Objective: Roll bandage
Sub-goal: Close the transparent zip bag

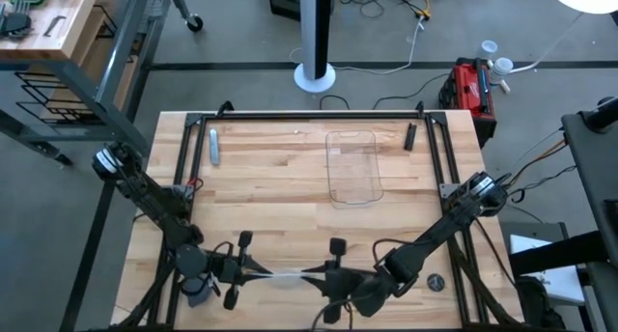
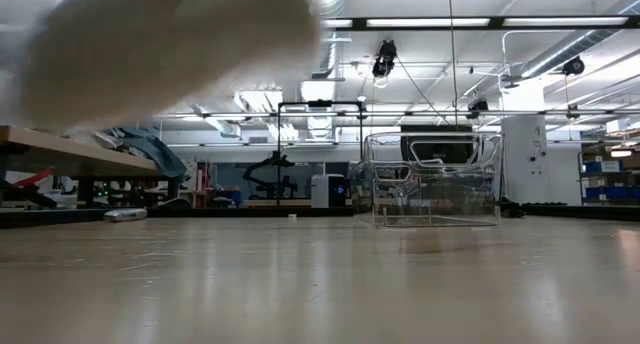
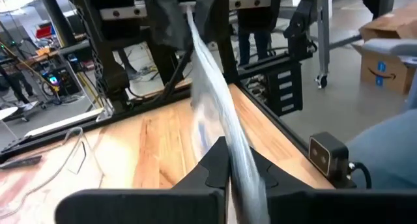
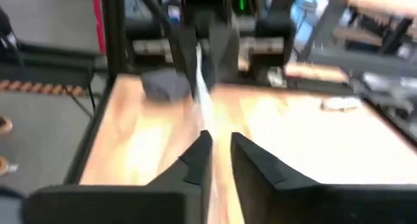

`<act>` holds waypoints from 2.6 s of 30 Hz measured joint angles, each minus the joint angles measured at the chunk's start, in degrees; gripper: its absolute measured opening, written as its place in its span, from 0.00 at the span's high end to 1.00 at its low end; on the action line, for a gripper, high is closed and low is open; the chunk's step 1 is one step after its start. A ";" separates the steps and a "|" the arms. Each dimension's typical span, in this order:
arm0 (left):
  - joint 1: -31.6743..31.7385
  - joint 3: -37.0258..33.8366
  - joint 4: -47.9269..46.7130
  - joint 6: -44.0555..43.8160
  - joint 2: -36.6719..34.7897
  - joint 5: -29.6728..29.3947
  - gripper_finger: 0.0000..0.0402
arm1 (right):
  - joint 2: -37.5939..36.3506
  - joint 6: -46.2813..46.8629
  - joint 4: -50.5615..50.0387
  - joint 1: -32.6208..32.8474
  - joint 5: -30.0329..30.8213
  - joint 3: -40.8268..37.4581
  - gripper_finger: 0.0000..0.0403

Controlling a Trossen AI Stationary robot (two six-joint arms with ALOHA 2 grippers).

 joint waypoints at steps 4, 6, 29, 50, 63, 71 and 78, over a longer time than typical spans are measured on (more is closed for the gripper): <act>0.00 0.00 -1.50 -0.66 0.00 0.01 1.00 | 0.00 6.07 -7.10 0.00 -0.14 0.00 0.75; 0.00 0.00 -3.42 -1.66 0.00 0.04 1.00 | 0.04 7.46 -9.32 0.00 -0.18 0.00 0.70; 0.58 0.00 -8.89 -7.48 0.00 -2.76 1.00 | 5.40 5.45 8.43 -8.70 -19.81 0.11 0.61; 1.20 0.00 -7.91 -7.88 0.00 -1.01 1.00 | 7.74 4.78 4.18 -9.67 -19.74 1.66 0.86; 1.20 0.00 -7.99 -7.81 0.00 -0.97 1.00 | 7.76 3.76 2.77 -9.62 -21.49 1.66 0.85; 1.20 -0.13 -8.10 -7.83 0.00 -0.96 1.00 | 7.74 4.92 -0.40 -9.60 -21.54 1.66 0.96; 1.20 -0.15 -8.47 -7.83 0.00 -0.95 1.00 | 7.69 5.48 -0.19 -9.59 -25.33 1.66 0.95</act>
